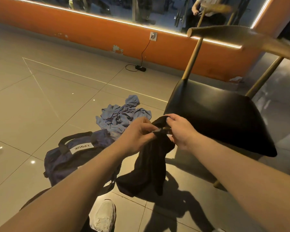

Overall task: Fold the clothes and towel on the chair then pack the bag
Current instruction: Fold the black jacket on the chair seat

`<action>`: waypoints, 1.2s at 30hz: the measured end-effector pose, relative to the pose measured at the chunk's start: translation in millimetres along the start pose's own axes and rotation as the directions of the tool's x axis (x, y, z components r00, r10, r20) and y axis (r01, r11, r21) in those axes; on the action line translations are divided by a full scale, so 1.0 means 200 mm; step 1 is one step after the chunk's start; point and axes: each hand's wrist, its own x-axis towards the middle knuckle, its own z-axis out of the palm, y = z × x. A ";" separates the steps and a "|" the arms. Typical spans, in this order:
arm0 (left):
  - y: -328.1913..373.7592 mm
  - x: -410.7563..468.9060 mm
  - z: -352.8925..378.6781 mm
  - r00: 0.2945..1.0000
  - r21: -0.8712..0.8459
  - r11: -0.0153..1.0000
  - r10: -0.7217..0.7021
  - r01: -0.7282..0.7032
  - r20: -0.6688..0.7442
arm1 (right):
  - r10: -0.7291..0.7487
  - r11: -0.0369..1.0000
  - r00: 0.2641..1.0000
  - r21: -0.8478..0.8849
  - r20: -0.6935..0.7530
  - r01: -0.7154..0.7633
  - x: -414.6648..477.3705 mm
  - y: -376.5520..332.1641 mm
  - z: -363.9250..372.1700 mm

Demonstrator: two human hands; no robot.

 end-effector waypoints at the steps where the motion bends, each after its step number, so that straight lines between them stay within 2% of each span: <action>1: 0.00 0.01 0.01 0.999 0.027 1.000 -0.003 0.005 -0.051 | 0.028 0.999 0.999 0.034 0.042 -0.030 0.00 0.00 0.01; 3: 0.01 0.02 0.03 0.991 0.054 0.998 -0.011 0.018 -0.133 | 0.046 0.998 0.991 0.036 0.129 -0.052 0.01 0.01 0.02; 5: 0.01 0.02 0.03 0.988 0.032 0.999 -0.023 0.028 -0.151 | 0.048 0.998 0.983 -0.051 0.178 -0.040 0.02 0.02 0.02; 9: 0.05 -0.01 -0.07 0.996 -0.118 0.989 -0.087 0.084 -0.017 | 0.057 0.995 0.979 -0.096 0.194 -0.039 0.04 0.02 -0.02; 11: 0.03 0.00 -0.13 0.984 -0.206 0.968 -0.163 0.144 -0.078 | 0.036 0.991 0.979 -0.130 0.201 -0.010 0.04 0.00 -0.03; 13: -0.03 0.01 -0.15 0.967 -0.195 0.962 -0.221 0.194 -0.128 | 0.011 0.982 0.975 -0.185 0.221 0.030 0.04 -0.02 -0.04; 14: -0.06 0.02 -0.15 0.969 -0.192 0.958 -0.232 0.213 -0.084 | -0.003 0.975 0.971 -0.216 0.241 0.057 0.03 -0.03 -0.03; 18: -0.10 0.03 -0.08 0.943 -0.247 0.936 -0.179 0.252 0.282 | -0.097 0.939 0.952 -0.291 0.291 0.185 0.01 -0.07 -0.02; 20: -0.09 0.03 -0.05 0.919 -0.204 0.945 -0.173 0.256 0.355 | -0.146 0.915 0.950 -0.328 0.278 0.236 0.00 -0.08 -0.03; 22: -0.06 0.02 -0.04 0.915 -0.165 0.958 -0.160 0.235 0.371 | -0.198 0.888 0.951 -0.368 0.237 0.276 0.00 -0.09 -0.05; 25: -0.04 0.02 -0.06 0.942 -0.133 0.965 -0.180 0.224 0.284 | -0.259 0.850 0.951 -0.429 0.166 0.306 0.02 -0.07 -0.12; 28: -0.05 0.01 -0.12 0.968 -0.135 0.966 -0.201 0.221 0.147 | -0.241 0.801 0.959 -0.528 0.147 0.283 0.04 -0.02 -0.20; 32: -0.03 0.00 -0.19 0.979 -0.149 0.969 -0.202 0.199 -0.006 | -0.234 0.717 0.972 -0.674 0.007 0.177 0.06 0.06 -0.34; 36: -0.02 0.02 -0.19 0.968 -0.176 0.972 -0.188 0.158 -0.168 | -0.185 0.681 0.978 -0.730 -0.095 0.058 0.08 0.14 -0.42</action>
